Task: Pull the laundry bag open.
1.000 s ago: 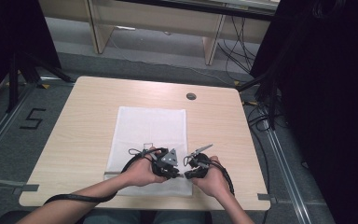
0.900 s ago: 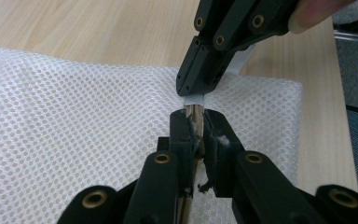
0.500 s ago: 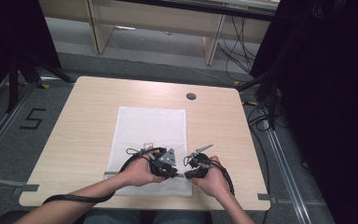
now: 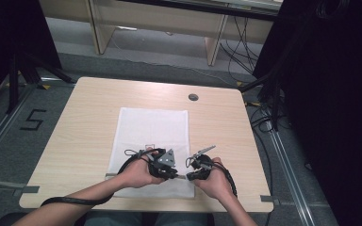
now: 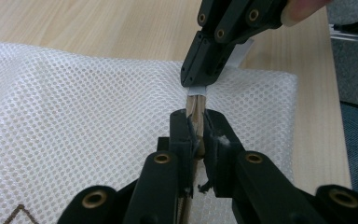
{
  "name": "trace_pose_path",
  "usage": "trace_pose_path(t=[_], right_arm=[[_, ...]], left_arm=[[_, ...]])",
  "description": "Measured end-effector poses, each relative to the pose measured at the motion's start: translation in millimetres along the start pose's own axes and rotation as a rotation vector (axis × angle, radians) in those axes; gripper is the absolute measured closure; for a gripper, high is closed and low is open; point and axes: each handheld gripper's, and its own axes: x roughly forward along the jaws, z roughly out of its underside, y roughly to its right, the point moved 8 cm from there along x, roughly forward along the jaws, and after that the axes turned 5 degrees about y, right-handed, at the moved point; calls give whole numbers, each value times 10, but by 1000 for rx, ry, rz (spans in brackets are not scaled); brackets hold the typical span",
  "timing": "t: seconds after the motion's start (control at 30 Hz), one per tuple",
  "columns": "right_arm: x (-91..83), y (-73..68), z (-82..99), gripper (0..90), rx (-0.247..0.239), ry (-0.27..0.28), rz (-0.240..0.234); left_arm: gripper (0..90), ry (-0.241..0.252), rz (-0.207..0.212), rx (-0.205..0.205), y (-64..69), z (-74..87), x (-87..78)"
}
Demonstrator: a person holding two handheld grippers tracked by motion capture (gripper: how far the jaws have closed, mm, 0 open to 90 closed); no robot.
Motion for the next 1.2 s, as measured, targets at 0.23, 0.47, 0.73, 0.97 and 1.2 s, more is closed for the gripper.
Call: trace_pose_path(t=[0.23, 0.47, 0.73, 0.97, 1.2], right_arm=[[-3, -2, 3, 900, 8, -4, 0], [-3, -2, 3, 900, 9, -4, 0], [-3, -1, 3, 900, 11, -3, -1], [-3, -2, 3, 900, 12, -3, -2], [3, 0, -3, 900, -3, 3, -3]], left_arm=[[820, -1, 3, 3, -6, 11, -31], [821, 4, -1, 3, -13, 19, -61], [821, 8, 2, 22, -19, 28, -80], [820, 9, 3, 23, -29, 44, -104], [820, 9, 4, 25, -25, 71, -136]])
